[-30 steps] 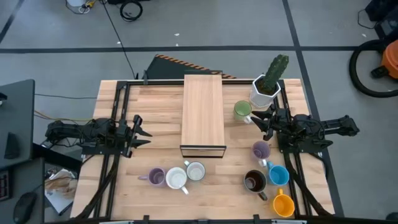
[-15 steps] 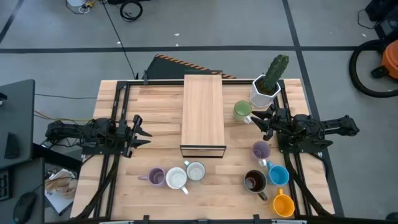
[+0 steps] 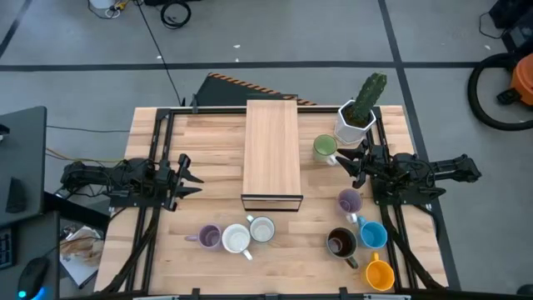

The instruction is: Place coffee mugs

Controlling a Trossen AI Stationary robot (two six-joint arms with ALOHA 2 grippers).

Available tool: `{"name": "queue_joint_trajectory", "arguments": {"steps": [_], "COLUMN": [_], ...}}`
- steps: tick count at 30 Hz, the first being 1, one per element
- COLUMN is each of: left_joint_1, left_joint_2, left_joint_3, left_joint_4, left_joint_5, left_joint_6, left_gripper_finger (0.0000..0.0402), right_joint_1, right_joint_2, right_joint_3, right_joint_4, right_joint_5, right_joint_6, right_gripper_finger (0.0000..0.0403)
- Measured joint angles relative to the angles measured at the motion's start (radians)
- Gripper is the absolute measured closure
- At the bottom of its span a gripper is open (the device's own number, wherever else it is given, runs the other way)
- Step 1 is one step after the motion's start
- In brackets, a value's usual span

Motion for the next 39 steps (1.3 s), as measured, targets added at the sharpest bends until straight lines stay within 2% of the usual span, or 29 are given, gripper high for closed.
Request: {"name": "queue_joint_trajectory", "arguments": {"steps": [4,12,19,23,26,34,39], "left_joint_1": [0.000,0.000,0.000,0.000,0.000,0.000,0.000], "left_joint_2": [0.000,0.000,0.000,0.001,0.002,0.002,0.002], "left_joint_3": [0.000,0.000,0.000,0.000,0.000,0.000,0.000], "left_joint_4": [0.046,0.293,0.337,0.331,0.327,0.323,0.244], "left_joint_5": [0.000,0.000,-0.001,-0.070,-0.131,-0.322,-0.282], "left_joint_6": [0.000,-0.056,-0.052,-0.051,-0.051,-0.051,-0.078], "left_gripper_finger": [0.0285,0.0285,0.0285,0.0285,0.0285,0.0285,0.0285], "right_joint_1": [0.000,0.000,0.000,0.000,-0.002,-0.003,-0.015], "right_joint_2": [0.000,0.000,0.000,0.001,0.025,0.223,0.406], "right_joint_3": [0.000,0.000,0.000,0.000,0.014,0.215,0.325], "right_joint_4": [0.001,0.067,0.126,0.128,0.102,-0.174,-0.264], "right_joint_5": [0.000,0.001,-0.004,-0.044,-0.027,0.115,0.128], "right_joint_6": [0.000,0.000,0.043,0.116,0.143,0.117,0.092], "right_gripper_finger": [0.0235,0.0235,0.0235,0.0235,0.0235,0.0235,0.0235]}}
